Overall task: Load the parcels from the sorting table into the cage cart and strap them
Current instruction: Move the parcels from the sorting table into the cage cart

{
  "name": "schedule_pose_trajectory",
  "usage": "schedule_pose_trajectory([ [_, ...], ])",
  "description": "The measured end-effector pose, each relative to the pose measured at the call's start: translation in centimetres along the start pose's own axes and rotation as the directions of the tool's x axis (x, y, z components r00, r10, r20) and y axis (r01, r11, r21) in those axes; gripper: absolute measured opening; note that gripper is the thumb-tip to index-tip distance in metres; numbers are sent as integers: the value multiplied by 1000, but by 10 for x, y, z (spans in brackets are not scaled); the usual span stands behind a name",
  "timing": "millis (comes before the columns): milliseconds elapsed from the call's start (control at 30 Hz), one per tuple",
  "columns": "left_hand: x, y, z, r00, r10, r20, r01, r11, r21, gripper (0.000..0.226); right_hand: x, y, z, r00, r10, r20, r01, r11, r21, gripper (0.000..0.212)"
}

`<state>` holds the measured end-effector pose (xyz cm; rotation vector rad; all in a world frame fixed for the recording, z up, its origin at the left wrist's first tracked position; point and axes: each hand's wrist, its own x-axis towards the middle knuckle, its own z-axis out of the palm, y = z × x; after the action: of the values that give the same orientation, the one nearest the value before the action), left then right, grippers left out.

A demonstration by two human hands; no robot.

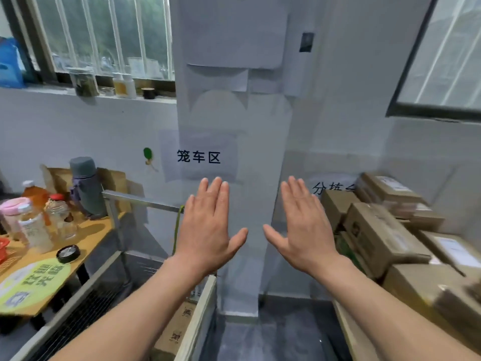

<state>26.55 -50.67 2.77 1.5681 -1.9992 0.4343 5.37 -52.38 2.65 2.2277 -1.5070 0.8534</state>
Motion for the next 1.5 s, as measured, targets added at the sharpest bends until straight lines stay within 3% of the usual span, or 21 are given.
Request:
schedule_pose_trajectory([
  [333,-11,125,4,948,314,-48,-315,907,-281,92,-113,50,-109,942,332,-40,-331,904,-270,93],
  [667,-49,305,-7,815,569,-108,-550,701,-454,92,-260,101,-235,784,597,-169,-605,676,-420,93],
  [1100,-150,545,-16,646,755,-112,-651,468,-597,91,-467,194,-349,570,782,-252,-787,431,-441,88],
  [1300,-209,648,2,540,837,-91,-662,356,-659,90,-574,245,-362,424,875,-232,-855,304,-420,92],
  [1500,-259,734,48,456,886,81,-584,367,-724,84,-669,288,-352,190,973,-131,-880,109,-463,87],
])
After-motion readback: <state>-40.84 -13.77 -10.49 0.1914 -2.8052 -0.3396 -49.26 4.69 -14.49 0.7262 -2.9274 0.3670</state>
